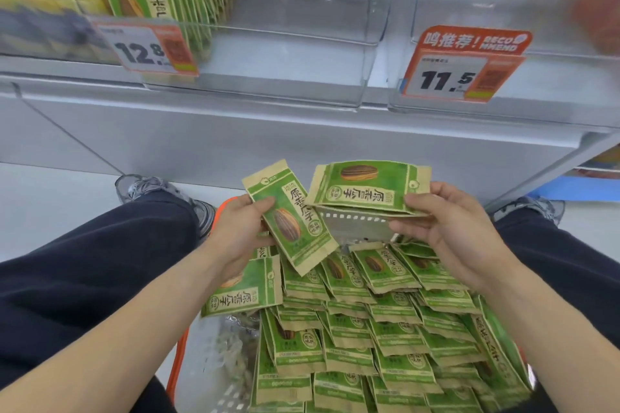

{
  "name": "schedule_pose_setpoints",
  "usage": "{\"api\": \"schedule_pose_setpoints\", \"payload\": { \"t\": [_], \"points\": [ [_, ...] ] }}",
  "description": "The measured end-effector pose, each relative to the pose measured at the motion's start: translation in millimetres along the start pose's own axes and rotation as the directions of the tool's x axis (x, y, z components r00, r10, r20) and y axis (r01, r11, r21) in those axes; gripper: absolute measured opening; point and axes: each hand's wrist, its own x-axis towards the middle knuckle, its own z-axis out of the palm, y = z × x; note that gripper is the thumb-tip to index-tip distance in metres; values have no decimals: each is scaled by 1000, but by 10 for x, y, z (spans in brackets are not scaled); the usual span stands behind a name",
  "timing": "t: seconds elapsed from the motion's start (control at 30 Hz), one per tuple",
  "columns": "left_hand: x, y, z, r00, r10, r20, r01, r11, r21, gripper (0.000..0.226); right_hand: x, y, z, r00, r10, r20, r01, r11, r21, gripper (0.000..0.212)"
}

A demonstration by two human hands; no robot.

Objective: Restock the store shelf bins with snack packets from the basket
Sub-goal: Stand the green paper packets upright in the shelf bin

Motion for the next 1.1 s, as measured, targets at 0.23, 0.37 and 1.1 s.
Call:
{"api": "schedule_pose_setpoints", "payload": {
  "t": [0.23,0.37,1.1],
  "points": [
    [-105,-33,86,988,-56,146,68,994,-81,33,-70,468,226,988,117,97,-96,976,-197,61],
    [-168,-42,133,973,4,231,9,998,-57,43,-151,637,362,987,84,135,0,849,-528,64],
    [-515,1467,-291,811,430,396,-526,832,174,30,-179,-554,1133,880,-196,432,426,727,-538,85]
  ]
}}
